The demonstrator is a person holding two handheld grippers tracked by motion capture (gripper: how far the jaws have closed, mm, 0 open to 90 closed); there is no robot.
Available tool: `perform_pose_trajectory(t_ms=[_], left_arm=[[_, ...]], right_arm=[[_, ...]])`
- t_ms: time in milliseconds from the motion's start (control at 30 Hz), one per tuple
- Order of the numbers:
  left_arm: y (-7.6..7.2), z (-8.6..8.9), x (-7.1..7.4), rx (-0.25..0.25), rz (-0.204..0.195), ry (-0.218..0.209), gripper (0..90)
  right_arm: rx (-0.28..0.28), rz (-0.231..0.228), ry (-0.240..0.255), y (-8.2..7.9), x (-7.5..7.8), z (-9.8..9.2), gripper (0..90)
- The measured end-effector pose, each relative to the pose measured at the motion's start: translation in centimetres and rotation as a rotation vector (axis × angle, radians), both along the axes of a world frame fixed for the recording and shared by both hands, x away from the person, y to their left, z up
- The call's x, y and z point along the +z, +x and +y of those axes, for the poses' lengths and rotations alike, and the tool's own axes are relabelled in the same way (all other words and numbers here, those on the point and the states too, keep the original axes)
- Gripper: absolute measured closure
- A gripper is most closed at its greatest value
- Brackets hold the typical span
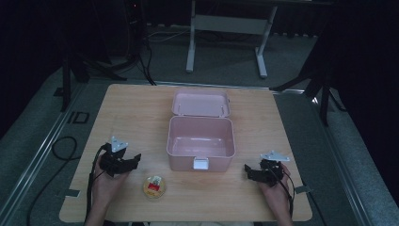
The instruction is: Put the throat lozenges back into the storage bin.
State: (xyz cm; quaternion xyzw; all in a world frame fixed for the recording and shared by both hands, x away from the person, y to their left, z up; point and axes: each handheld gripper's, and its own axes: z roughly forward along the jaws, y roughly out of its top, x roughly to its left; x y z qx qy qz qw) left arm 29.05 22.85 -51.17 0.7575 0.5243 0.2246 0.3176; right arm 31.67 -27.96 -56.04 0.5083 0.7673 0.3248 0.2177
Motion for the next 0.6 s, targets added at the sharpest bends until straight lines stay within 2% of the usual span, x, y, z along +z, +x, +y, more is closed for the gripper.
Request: perform_pose_trajectory(t_ms=[267,300,600], left_arm=[[-0.6,0.4,1.2,-0.016,-0.006,-0.001,34.8],[-0.8,0.3,1.7,-0.026,-0.004,0.011,34.1],[-1.4,0.0,2.8,-0.067,0.002,0.017,33.1]], right_arm=[[0.000,0.000,0.000,0.0,0.0,0.0,13.4],[0.000,0.000,0.000,0.0,0.0,0.0,13.4],[-0.001,0.000,0.000,0.0,0.0,0.0,13.5]])
